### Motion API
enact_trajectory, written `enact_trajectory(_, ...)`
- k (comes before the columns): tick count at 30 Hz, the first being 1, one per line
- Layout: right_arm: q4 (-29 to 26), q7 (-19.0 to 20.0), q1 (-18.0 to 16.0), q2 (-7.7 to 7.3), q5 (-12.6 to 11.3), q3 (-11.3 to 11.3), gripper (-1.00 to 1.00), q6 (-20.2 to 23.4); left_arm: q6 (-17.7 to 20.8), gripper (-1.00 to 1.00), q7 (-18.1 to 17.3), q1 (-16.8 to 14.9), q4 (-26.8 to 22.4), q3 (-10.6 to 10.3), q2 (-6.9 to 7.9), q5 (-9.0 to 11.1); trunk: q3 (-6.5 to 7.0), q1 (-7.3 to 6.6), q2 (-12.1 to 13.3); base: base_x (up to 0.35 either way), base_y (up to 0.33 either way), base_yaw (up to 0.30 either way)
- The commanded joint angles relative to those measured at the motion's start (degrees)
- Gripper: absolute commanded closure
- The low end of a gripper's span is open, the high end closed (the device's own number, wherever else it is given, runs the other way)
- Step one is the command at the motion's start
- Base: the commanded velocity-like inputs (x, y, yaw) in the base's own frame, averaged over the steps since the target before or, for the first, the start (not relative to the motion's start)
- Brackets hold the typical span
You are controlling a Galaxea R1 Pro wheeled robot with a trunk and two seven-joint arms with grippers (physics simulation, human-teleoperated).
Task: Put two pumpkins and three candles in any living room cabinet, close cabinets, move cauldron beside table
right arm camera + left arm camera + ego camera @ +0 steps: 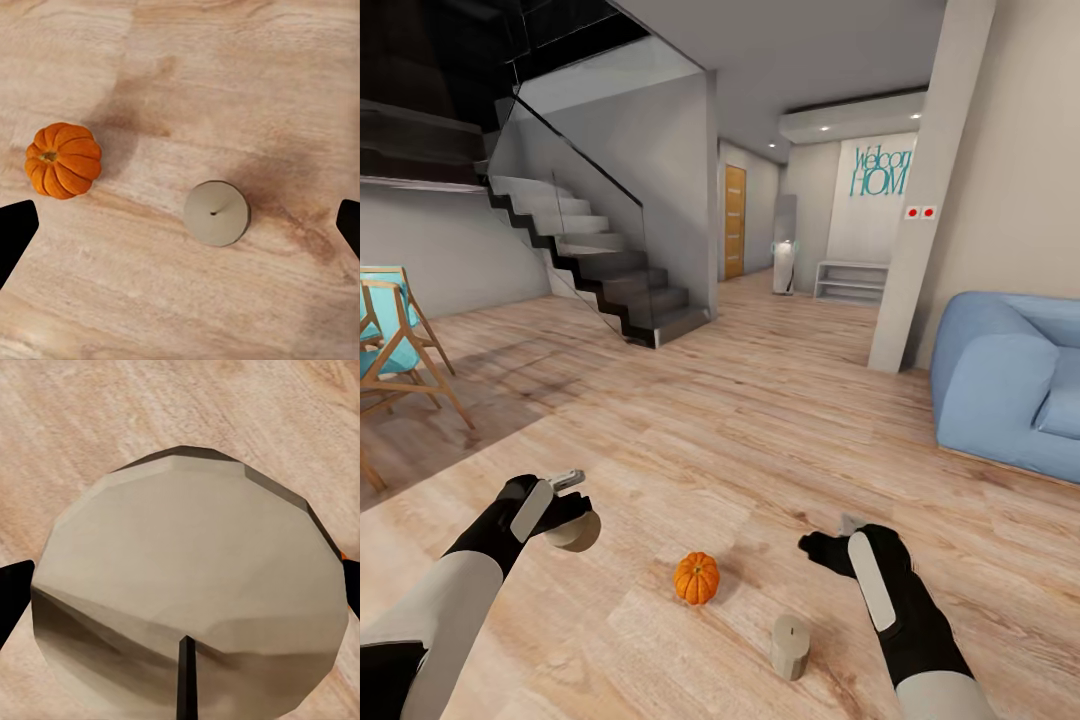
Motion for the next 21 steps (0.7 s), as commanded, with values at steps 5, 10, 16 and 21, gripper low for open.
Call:
enact_trajectory(5, 3.5, -1.0, -1.3, 0.13, -0.5, 2.0, -1.00, -0.7, 0.2, 1.00, 0.3, 0.0, -0.1, 0.1, 0.00, 0.5, -0.06, -0.01, 0.0, 0.025, 0.011, 0.000)
enact_trajectory(10, 6.2, -1.4, -2.3, 0.16, -0.4, 4.7, -1.00, -0.8, 0.2, 1.00, 0.4, 0.0, -0.1, 0.1, 0.00, 0.5, -0.06, -0.01, 0.0, 0.133, 0.070, 0.000)
enact_trajectory(16, 6.7, -1.5, -2.4, 0.16, -0.4, 5.8, -1.00, -0.9, 0.2, 1.00, 0.4, 0.0, -0.1, 0.1, 0.00, 0.5, -0.06, -0.01, 0.0, 0.086, 0.016, 0.000)
enact_trajectory(21, 6.6, -1.5, -2.5, 0.15, -0.6, 6.3, -1.00, -0.9, 0.2, 1.00, 0.4, 0.0, -0.1, 0.1, 0.00, 0.5, -0.06, -0.01, 0.0, 0.135, 0.003, 0.000)
